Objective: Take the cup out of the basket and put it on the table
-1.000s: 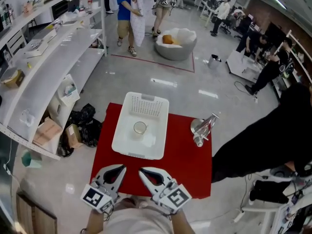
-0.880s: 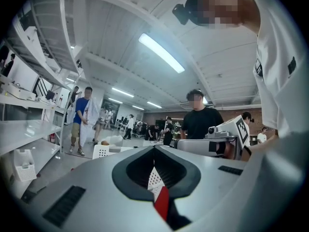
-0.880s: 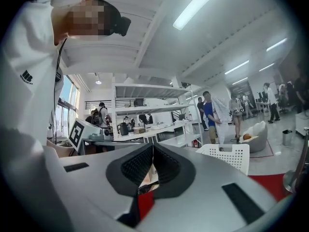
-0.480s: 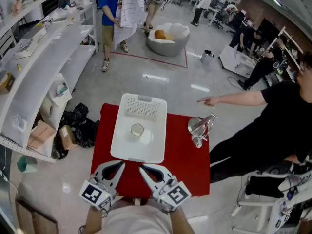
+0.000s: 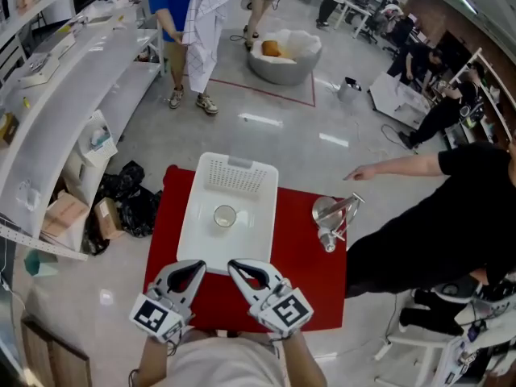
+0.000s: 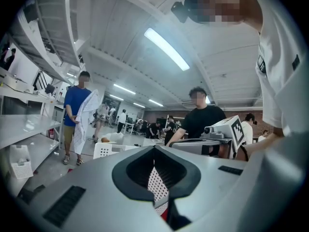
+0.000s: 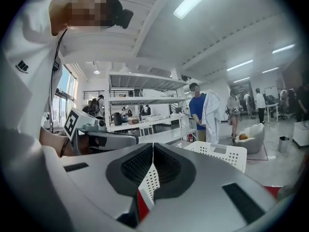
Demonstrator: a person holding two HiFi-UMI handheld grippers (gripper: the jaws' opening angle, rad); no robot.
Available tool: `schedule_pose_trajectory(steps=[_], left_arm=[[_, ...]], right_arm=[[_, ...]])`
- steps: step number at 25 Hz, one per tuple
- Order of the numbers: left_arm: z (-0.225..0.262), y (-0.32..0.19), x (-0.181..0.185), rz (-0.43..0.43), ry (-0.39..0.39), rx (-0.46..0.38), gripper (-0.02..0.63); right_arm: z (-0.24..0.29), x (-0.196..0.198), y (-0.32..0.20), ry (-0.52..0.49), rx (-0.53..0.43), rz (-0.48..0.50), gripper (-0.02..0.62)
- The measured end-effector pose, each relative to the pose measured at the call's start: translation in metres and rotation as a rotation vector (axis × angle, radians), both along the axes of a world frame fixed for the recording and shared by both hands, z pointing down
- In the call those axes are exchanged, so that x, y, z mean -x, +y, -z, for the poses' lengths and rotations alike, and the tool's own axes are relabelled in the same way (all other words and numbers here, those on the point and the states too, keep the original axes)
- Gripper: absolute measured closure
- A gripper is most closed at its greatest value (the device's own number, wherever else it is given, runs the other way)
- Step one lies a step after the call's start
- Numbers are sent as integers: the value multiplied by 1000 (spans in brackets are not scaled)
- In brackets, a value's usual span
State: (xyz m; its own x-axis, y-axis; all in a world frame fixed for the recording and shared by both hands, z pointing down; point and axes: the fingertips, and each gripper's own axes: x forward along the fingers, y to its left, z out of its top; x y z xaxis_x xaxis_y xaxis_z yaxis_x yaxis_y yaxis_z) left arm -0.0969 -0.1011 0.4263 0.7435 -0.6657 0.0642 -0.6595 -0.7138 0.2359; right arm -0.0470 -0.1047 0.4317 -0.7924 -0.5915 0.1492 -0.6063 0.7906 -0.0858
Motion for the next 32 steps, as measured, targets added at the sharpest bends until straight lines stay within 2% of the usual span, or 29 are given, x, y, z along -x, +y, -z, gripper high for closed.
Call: schedule_pose_trajectory(steps=[15, 18, 23, 28, 32], left_arm=[[-15, -50, -14, 53, -9, 44, 595], [-19, -53, -15, 57, -10, 50, 595], [-27, -55, -13, 67, -12, 62, 595], [-30, -56, -13, 70, -16, 69, 595], [-29, -58, -8, 77, -11, 65, 595]], right_arm=[[-40, -15, -69, 198, 7, 139, 581], [-47, -13, -78, 238, 9, 174, 522], [-68, -7, -98, 350, 3, 244, 466], [-85, 1, -119, 415, 29, 326, 414], [-105, 9, -130, 536, 14, 411, 360]])
